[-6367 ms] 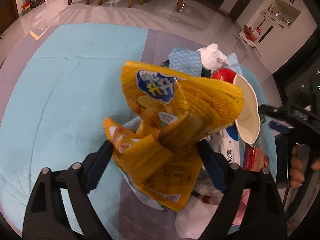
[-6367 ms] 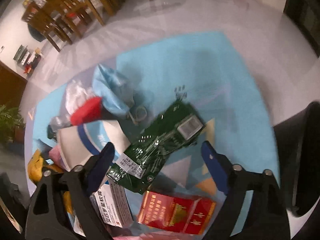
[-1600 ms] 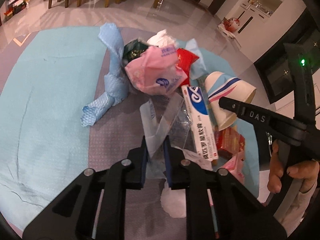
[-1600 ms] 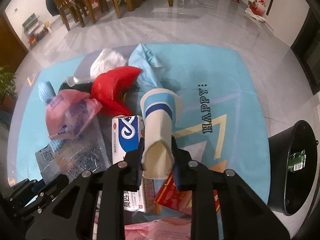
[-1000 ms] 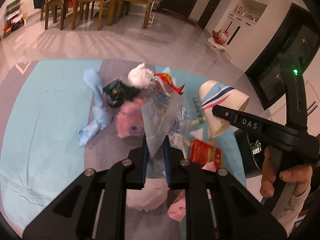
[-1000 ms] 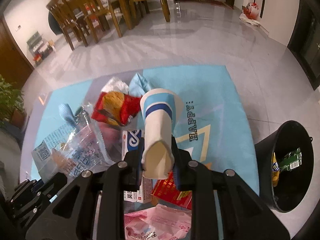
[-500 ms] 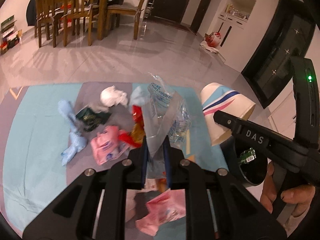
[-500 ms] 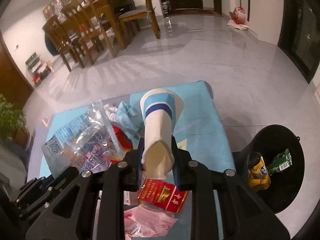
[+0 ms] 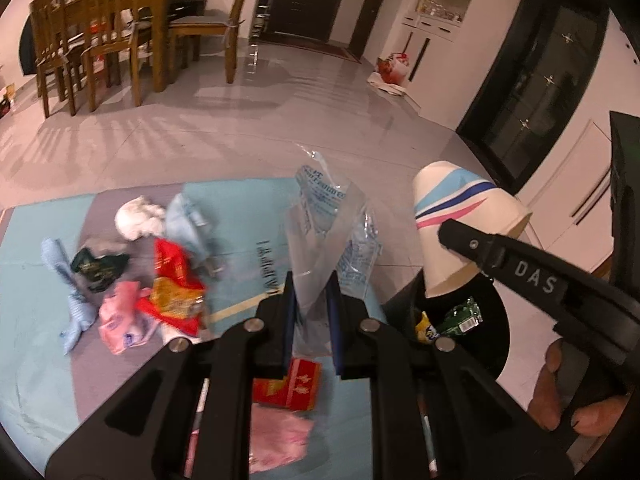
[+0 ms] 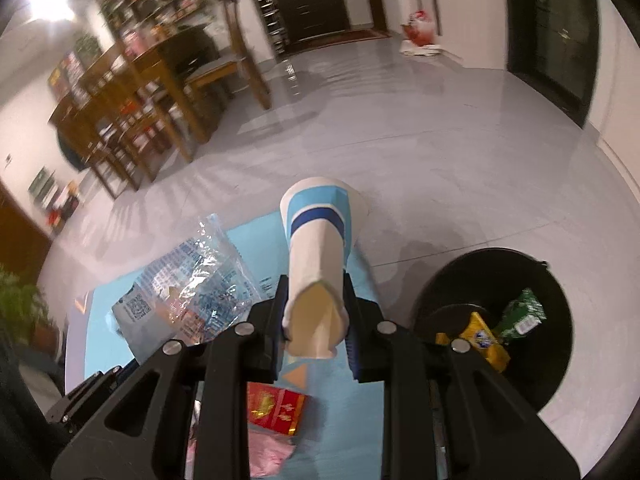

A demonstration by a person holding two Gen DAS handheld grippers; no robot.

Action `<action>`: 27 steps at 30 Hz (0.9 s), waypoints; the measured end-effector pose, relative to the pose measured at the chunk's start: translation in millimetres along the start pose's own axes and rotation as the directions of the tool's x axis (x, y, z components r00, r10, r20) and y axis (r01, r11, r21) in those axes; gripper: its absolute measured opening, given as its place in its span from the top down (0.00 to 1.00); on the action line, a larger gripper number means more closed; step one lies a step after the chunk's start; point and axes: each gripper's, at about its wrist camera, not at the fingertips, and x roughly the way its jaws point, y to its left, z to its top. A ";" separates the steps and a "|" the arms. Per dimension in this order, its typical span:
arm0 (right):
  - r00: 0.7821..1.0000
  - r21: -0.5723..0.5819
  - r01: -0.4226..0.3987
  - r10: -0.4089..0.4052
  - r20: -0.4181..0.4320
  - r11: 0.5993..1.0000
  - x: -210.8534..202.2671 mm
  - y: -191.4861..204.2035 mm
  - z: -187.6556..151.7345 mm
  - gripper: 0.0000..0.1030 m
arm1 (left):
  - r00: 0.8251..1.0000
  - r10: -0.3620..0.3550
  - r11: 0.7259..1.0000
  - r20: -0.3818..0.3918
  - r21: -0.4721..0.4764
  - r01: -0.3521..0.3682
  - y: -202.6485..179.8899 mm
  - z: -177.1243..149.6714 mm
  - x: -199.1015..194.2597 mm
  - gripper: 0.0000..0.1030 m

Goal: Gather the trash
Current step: 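Carry the plastic bag and paper cup over the bin and release both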

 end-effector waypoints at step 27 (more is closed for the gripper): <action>0.965 0.315 0.260 -0.233 -0.122 0.913 -2.2 -179.0 -2.7 0.75 | 0.963 -0.160 0.974 -0.216 0.122 0.189 -150.4 -21.8 115.4 0.85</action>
